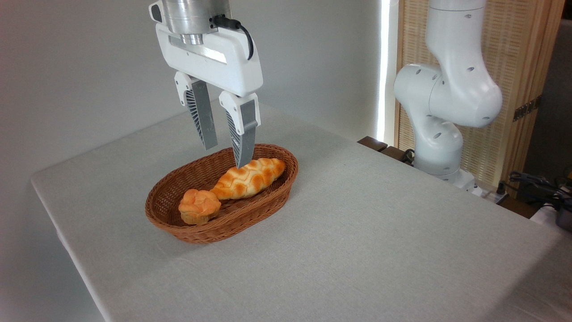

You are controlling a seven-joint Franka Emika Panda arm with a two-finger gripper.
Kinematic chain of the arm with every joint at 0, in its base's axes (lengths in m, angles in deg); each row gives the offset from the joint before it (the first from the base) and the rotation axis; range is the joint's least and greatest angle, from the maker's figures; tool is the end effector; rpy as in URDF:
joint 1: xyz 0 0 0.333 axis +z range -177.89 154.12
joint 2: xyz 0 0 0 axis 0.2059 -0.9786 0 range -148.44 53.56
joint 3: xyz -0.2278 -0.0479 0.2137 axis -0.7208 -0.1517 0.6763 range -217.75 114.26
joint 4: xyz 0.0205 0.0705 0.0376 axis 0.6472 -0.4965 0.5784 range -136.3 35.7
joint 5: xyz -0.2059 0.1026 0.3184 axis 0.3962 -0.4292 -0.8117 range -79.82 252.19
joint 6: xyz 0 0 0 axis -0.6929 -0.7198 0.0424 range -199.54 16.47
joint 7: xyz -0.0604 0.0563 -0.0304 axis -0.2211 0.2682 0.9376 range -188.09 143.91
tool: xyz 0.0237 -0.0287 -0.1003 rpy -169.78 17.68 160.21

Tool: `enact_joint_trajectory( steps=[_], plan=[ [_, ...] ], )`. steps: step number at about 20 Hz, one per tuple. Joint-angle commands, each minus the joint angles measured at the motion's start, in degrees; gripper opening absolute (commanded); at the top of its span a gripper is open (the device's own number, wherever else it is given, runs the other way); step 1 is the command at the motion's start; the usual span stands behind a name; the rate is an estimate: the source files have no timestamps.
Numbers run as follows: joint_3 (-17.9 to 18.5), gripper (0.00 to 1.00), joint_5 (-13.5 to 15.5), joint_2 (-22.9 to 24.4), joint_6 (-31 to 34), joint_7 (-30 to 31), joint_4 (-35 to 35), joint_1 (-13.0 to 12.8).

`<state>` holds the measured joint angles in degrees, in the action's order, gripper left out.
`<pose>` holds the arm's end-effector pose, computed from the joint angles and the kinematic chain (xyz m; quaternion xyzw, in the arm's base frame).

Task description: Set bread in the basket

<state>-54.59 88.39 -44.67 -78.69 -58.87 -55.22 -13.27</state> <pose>0.5438 -0.0446 0.6168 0.9367 -0.3492 0.0218 0.0123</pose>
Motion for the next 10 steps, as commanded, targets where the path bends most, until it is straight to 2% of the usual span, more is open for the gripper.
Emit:
enact_joint_trajectory(
  steps=[1, 10],
  plan=[
    [-0.41, 1.0, -1.15, -0.57, 2.23, 0.66, 1.75, -0.1],
    [-0.14, 1.0, -1.15, -0.93, 2.23, 0.31, 1.84, -0.1]
  ],
)
